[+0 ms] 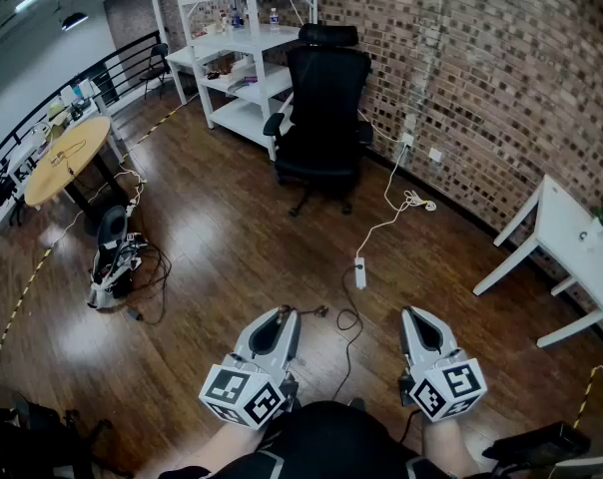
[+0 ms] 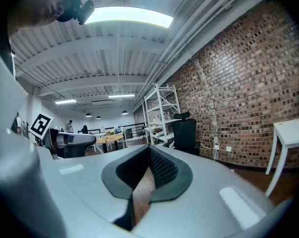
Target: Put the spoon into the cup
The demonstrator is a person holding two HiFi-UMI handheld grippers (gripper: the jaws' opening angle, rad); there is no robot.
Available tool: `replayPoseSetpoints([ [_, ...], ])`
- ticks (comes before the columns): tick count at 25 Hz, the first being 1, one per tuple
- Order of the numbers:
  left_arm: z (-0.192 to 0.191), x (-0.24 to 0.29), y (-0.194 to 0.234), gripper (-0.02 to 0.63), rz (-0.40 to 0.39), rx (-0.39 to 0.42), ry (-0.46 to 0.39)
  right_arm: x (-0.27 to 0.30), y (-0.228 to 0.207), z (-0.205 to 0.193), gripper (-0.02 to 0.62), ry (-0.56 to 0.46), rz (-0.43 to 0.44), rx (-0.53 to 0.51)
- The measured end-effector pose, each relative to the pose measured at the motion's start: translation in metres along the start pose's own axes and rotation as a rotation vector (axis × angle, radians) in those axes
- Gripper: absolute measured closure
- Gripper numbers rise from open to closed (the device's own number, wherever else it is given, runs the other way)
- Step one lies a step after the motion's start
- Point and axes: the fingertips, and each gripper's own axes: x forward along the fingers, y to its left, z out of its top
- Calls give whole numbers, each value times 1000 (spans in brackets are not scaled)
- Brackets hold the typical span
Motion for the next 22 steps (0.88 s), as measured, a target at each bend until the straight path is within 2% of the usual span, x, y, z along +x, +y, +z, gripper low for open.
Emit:
replayPoseSetpoints([
  [5,3,4,3,561,-30,-1,22,-4,2,-1,589,-12,-38,-1],
  [8,0,12,0,562,-87,-1,32,-8,7,-1,589,-24,-55,3],
  [16,-8,32,-18,562,-243,-22,71,-34,3,-2,589,-34,-193,0],
  [22,-13,55,-40,561,-309,-5,113,-56,-12,-3,589,-44,-279,19],
])
